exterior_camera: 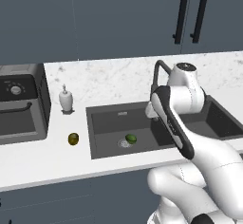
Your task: Pick the avocado from the sink and place it in the bowl. Then pick the bowl and place it in the microwave. Then close the microwave door and press the start button.
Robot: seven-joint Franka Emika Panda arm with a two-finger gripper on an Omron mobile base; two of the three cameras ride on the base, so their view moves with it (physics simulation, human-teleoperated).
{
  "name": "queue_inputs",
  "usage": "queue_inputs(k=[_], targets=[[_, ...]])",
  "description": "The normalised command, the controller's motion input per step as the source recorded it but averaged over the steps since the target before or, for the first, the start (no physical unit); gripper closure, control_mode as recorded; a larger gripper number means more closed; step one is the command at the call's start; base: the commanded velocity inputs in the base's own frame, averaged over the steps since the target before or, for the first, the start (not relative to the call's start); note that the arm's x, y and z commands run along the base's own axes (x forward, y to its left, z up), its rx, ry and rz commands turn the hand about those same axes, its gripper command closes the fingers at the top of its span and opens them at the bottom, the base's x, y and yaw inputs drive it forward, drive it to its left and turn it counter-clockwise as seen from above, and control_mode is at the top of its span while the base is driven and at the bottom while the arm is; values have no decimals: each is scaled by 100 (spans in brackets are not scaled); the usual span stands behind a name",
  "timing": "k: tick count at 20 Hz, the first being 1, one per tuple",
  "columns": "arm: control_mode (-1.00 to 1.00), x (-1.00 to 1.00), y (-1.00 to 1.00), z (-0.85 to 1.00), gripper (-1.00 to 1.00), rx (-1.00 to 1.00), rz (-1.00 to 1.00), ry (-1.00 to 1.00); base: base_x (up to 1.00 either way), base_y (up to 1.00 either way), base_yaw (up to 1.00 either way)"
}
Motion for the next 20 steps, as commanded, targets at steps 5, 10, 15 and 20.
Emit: queue_inputs(k=[5,10,15,20], targets=[[-100,48,9,-54,-100,9,0,1,0,0,0],[-100,47,27,-27,-100,2,0,3,0,0,0],[-100,52,31,-35,-100,-7,0,5,0,0,0],[-100,41,7,-43,-100,-4,0,4,0,0,0]])
